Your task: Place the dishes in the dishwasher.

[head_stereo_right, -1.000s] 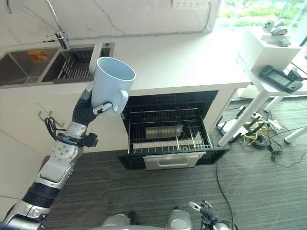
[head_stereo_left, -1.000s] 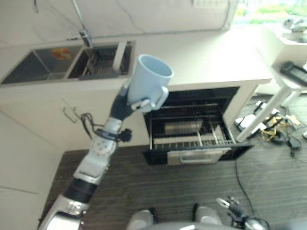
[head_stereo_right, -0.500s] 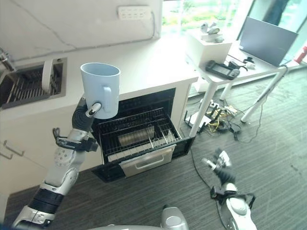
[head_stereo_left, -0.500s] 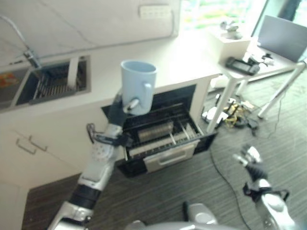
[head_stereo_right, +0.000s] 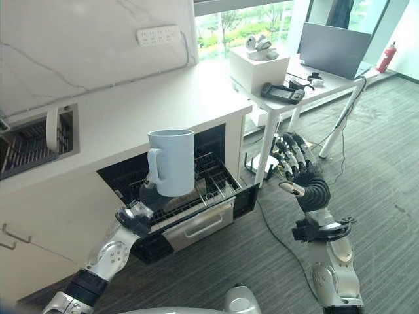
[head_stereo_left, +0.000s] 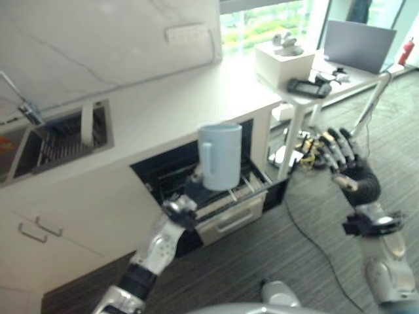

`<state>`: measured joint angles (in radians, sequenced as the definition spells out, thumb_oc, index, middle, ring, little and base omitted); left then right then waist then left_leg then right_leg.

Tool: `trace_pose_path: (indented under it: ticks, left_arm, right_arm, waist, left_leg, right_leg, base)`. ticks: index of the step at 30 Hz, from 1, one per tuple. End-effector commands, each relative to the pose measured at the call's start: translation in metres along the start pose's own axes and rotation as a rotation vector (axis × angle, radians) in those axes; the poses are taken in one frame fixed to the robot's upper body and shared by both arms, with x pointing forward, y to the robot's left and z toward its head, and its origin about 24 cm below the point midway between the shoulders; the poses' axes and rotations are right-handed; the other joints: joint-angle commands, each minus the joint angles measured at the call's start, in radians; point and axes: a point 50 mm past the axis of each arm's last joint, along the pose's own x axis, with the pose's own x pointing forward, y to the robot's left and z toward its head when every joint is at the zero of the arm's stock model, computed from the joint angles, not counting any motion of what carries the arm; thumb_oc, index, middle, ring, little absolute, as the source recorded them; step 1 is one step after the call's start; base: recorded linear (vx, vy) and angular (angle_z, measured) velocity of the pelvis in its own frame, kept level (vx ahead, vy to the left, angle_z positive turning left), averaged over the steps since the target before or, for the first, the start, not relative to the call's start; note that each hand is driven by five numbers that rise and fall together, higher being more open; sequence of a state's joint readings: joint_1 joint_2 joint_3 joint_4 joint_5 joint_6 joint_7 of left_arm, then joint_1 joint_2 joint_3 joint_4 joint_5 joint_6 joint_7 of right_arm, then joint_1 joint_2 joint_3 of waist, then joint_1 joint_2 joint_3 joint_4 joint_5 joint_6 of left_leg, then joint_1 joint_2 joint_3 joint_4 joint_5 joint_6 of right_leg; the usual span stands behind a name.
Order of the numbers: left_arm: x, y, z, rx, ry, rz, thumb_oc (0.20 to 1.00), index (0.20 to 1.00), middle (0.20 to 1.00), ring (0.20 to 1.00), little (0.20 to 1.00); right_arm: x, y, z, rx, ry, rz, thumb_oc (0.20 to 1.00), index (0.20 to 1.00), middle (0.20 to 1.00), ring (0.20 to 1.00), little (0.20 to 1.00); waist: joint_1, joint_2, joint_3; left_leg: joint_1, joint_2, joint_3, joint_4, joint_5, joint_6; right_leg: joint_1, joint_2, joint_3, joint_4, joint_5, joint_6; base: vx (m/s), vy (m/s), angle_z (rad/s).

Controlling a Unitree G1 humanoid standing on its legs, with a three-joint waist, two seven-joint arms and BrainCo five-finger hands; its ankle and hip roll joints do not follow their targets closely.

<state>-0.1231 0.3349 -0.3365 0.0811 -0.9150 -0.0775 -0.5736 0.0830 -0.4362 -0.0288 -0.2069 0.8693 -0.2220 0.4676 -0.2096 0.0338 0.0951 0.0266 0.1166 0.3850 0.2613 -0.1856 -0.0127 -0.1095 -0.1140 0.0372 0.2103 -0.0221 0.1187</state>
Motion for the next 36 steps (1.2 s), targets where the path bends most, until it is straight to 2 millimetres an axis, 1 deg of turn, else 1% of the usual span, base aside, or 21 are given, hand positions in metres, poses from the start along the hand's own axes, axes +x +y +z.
trace_pose_path:
  ticks: [1, 4, 7, 10, 14, 19, 24, 27, 36]
  left_arm:
    - [0.013, -0.005, 0.013, 0.149, 0.028, -0.108, 0.2, 0.2, 0.2, 0.2, 0.2]
    - [0.014, -0.007, 0.01, 0.233, 0.079, -0.103, 0.2, 0.2, 0.2, 0.2, 0.2]
    - [0.012, -0.006, 0.012, 0.334, 0.115, -0.094, 0.2, 0.2, 0.2, 0.2, 0.2]
    - [0.011, -0.006, 0.016, 0.426, 0.146, -0.098, 0.2, 0.2, 0.2, 0.2, 0.2]
    - [0.01, -0.007, 0.019, 0.451, 0.156, -0.112, 0.2, 0.2, 0.2, 0.2, 0.2]
    - [0.014, -0.014, 0.018, 0.444, 0.166, -0.155, 0.2, 0.2, 0.2, 0.2, 0.2]
    - [0.016, -0.017, 0.018, 0.445, 0.165, -0.172, 0.2, 0.2, 0.2, 0.2, 0.2]
    - [0.017, -0.019, 0.018, 0.443, 0.165, -0.188, 0.2, 0.2, 0.2, 0.2, 0.2]
    - [0.018, -0.021, 0.016, 0.427, 0.172, -0.204, 0.2, 0.2, 0.2, 0.2, 0.2]
  right_arm:
    - [0.02, 0.012, 0.014, 0.073, -0.077, 0.121, 1.0, 1.0, 1.0, 1.0, 1.0]
    - [0.03, 0.022, 0.004, 0.057, 0.0, 0.135, 1.0, 1.0, 1.0, 1.0, 1.0]
    - [0.032, 0.024, 0.0, 0.055, 0.044, 0.132, 1.0, 1.0, 1.0, 1.0, 1.0]
    - [0.034, 0.027, -0.006, 0.098, 0.099, 0.144, 1.0, 1.0, 1.0, 1.0, 1.0]
    - [0.034, 0.032, -0.013, 0.122, 0.122, 0.157, 1.0, 1.0, 1.0, 1.0, 1.0]
    - [0.036, 0.041, -0.023, 0.162, 0.145, 0.16, 1.0, 1.0, 1.0, 1.0, 1.0]
    - [0.036, 0.043, -0.028, 0.17, 0.169, 0.16, 1.0, 1.0, 1.0, 1.0, 1.0]
    - [0.034, 0.042, -0.035, 0.169, 0.207, 0.158, 1.0, 1.0, 1.0, 1.0, 1.0]
    - [0.033, 0.047, -0.039, 0.173, 0.257, 0.233, 1.0, 1.0, 1.0, 1.0, 1.0]
  waist:
    - [0.016, -0.01, -0.007]
    - [0.04, -0.009, -0.016]
    - [0.054, -0.01, -0.018]
    - [0.07, -0.012, -0.016]
    - [0.08, -0.012, -0.015]
    - [0.092, -0.014, -0.013]
    - [0.095, -0.016, -0.009]
    - [0.095, -0.016, -0.008]
    - [0.096, -0.018, -0.007]
  left_leg:
    - [-0.021, -0.009, -0.126, 0.039, -0.066, 0.012]
    - [-0.025, -0.014, -0.141, 0.039, -0.062, 0.011]
    - [-0.026, -0.017, -0.15, 0.039, -0.061, 0.01]
    - [-0.03, -0.023, -0.165, 0.039, -0.059, 0.01]
    - [-0.034, -0.026, -0.174, 0.039, -0.056, 0.01]
    - [-0.04, -0.03, -0.184, 0.039, -0.053, 0.011]
    - [-0.04, -0.031, -0.189, 0.039, -0.052, 0.011]
    - [-0.037, -0.029, -0.19, 0.039, -0.051, 0.01]
    - [-0.033, -0.028, -0.191, 0.039, -0.051, 0.009]
  right_leg:
    - [0.032, -0.007, -0.084, 0.09, -0.129, 0.015]
    - [0.038, -0.01, -0.095, 0.09, -0.132, 0.012]
    - [0.042, -0.012, -0.103, 0.09, -0.134, 0.011]
    - [0.045, -0.016, -0.112, 0.09, -0.134, 0.012]
    - [0.046, -0.019, -0.117, 0.09, -0.134, 0.013]
    - [0.047, -0.02, -0.122, 0.09, -0.134, 0.015]
    - [0.05, -0.019, -0.124, 0.09, -0.135, 0.013]
    - [0.054, -0.017, -0.125, 0.09, -0.137, 0.011]
    - [0.058, -0.016, -0.127, 0.09, -0.139, 0.01]
  base:
    - [0.01, -0.012, 0.17]
    - [0.03, -0.003, 0.17]
    - [0.02, -0.002, 0.18]
    - [0.01, -0.002, 0.09]
    - [0.0, -0.006, 0.12]
    - [0.01, -0.004, 0.1]
    - [0.0, 0.0, 0.0]
    - [0.0, 0.0, 0.0]
    - [0.0, 0.0, 0.0]
